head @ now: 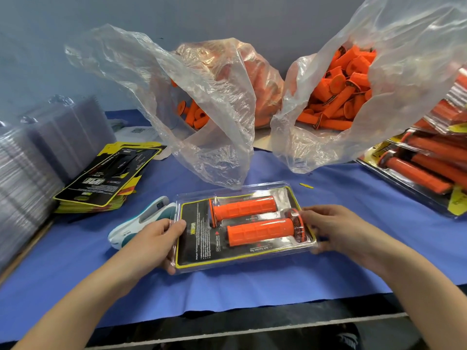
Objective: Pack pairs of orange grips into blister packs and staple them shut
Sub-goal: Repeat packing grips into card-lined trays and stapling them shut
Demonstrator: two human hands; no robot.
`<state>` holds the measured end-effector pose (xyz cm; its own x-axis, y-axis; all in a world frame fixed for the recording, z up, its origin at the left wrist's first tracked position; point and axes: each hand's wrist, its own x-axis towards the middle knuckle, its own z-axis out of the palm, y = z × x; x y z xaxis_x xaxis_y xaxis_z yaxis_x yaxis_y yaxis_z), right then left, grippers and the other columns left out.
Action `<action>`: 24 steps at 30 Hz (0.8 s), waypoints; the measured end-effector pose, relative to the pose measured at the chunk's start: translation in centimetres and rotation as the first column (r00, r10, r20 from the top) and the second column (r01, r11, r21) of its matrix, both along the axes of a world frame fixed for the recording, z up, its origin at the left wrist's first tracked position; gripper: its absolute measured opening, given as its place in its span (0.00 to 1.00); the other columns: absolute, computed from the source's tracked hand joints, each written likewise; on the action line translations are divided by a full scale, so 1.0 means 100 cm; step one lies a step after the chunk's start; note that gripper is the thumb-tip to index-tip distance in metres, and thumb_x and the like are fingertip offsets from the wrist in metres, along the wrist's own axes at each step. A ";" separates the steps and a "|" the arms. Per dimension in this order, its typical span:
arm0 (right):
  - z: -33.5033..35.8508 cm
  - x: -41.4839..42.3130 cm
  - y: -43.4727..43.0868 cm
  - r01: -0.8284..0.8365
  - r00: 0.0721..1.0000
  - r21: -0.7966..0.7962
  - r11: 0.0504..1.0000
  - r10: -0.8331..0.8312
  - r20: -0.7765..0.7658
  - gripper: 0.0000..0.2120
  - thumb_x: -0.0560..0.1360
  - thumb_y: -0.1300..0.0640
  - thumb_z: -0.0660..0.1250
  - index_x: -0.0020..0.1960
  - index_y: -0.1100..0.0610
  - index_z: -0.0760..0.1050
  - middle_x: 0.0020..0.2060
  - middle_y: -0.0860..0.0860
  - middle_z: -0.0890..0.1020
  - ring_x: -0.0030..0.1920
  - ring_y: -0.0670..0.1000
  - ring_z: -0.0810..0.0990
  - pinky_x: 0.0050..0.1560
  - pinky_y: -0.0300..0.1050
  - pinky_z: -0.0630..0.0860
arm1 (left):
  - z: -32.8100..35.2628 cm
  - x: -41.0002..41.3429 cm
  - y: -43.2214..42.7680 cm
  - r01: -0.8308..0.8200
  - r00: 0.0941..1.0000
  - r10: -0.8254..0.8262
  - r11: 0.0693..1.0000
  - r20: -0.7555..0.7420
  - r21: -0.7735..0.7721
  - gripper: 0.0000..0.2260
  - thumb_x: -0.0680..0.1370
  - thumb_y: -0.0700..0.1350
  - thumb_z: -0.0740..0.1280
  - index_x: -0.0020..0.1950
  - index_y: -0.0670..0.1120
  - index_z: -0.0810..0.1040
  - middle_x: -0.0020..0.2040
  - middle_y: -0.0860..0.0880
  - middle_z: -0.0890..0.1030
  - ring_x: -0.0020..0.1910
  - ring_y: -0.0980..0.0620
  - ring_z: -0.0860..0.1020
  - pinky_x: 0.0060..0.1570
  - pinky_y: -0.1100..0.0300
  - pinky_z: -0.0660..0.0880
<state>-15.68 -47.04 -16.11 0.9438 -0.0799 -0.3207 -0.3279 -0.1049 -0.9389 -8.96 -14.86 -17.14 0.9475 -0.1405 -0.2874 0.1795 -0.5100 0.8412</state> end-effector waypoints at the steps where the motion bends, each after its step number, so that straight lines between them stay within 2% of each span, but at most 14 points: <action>1: 0.000 0.000 0.000 -0.004 1.000 0.003 1.000 0.004 -0.012 0.10 0.80 0.56 0.64 0.50 0.58 0.83 0.37 0.56 0.83 0.34 0.52 0.78 0.30 0.41 0.77 | 0.000 0.000 0.000 -0.013 1.000 0.013 1.000 0.003 0.003 0.18 0.83 0.52 0.59 0.51 0.37 0.76 0.31 0.42 0.78 0.22 0.48 0.75 0.24 0.60 0.73; 4: 0.001 0.002 0.000 -0.032 0.999 -0.021 0.999 0.031 -0.045 0.10 0.78 0.55 0.64 0.45 0.58 0.82 0.35 0.56 0.82 0.33 0.53 0.77 0.30 0.42 0.77 | -0.002 0.001 -0.001 -0.026 0.999 0.025 1.000 0.025 0.013 0.16 0.83 0.51 0.59 0.49 0.38 0.76 0.28 0.46 0.77 0.20 0.49 0.74 0.22 0.62 0.72; 10: -0.005 0.011 0.002 0.033 0.997 -0.126 0.992 -0.041 -0.059 0.19 0.78 0.49 0.63 0.51 0.65 0.79 0.35 0.57 0.81 0.31 0.53 0.77 0.27 0.42 0.76 | 0.002 -0.003 -0.005 0.041 0.999 -0.040 0.999 0.016 -0.003 0.13 0.83 0.47 0.61 0.49 0.38 0.74 0.29 0.45 0.82 0.20 0.49 0.74 0.21 0.63 0.71; 14: -0.006 0.014 -0.001 0.092 0.996 -0.203 0.975 -0.094 0.002 0.16 0.79 0.49 0.64 0.45 0.63 0.78 0.31 0.54 0.80 0.27 0.49 0.77 0.25 0.41 0.76 | 0.003 -0.007 -0.009 0.058 0.998 -0.060 0.996 -0.019 -0.069 0.11 0.83 0.49 0.62 0.52 0.41 0.75 0.36 0.44 0.85 0.23 0.49 0.75 0.22 0.61 0.73; 17: -0.004 0.014 -0.007 0.097 0.995 -0.212 0.973 -0.090 0.046 0.15 0.78 0.49 0.66 0.46 0.62 0.79 0.32 0.54 0.81 0.28 0.49 0.78 0.26 0.41 0.76 | 0.002 -0.007 -0.013 0.043 0.999 -0.045 0.996 -0.016 -0.076 0.10 0.82 0.52 0.62 0.52 0.45 0.75 0.33 0.48 0.83 0.23 0.49 0.76 0.22 0.61 0.74; 19: -0.003 0.013 -0.011 0.108 0.994 -0.217 0.970 -0.098 0.055 0.15 0.78 0.49 0.66 0.46 0.61 0.80 0.30 0.54 0.81 0.27 0.49 0.78 0.25 0.41 0.76 | 0.001 -0.006 -0.016 0.035 0.999 -0.038 0.996 -0.029 -0.078 0.12 0.82 0.54 0.61 0.51 0.45 0.75 0.32 0.45 0.82 0.26 0.46 0.76 0.23 0.59 0.75; 21: -0.004 0.012 -0.013 0.109 0.993 -0.221 0.969 -0.098 0.058 0.14 0.78 0.49 0.66 0.45 0.60 0.80 0.29 0.54 0.82 0.26 0.50 0.78 0.24 0.42 0.76 | -0.001 -0.004 -0.016 0.033 0.999 -0.036 0.997 -0.039 -0.072 0.13 0.82 0.54 0.60 0.51 0.45 0.75 0.36 0.39 0.83 0.27 0.44 0.77 0.23 0.59 0.74; 24: -0.006 0.013 -0.014 0.115 0.992 -0.236 0.965 -0.098 0.081 0.15 0.79 0.50 0.66 0.44 0.61 0.81 0.30 0.54 0.82 0.28 0.50 0.79 0.26 0.43 0.77 | -0.004 -0.003 -0.017 0.056 0.998 -0.057 0.997 -0.020 -0.048 0.13 0.82 0.53 0.62 0.52 0.43 0.74 0.37 0.40 0.84 0.26 0.44 0.77 0.24 0.59 0.74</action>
<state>-14.37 -48.47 -16.67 0.9445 -0.2481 -0.2153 -0.2858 -0.2974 -0.9110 -9.28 -16.56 -17.58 0.9313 -0.2075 -0.2993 0.1698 -0.4796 0.8609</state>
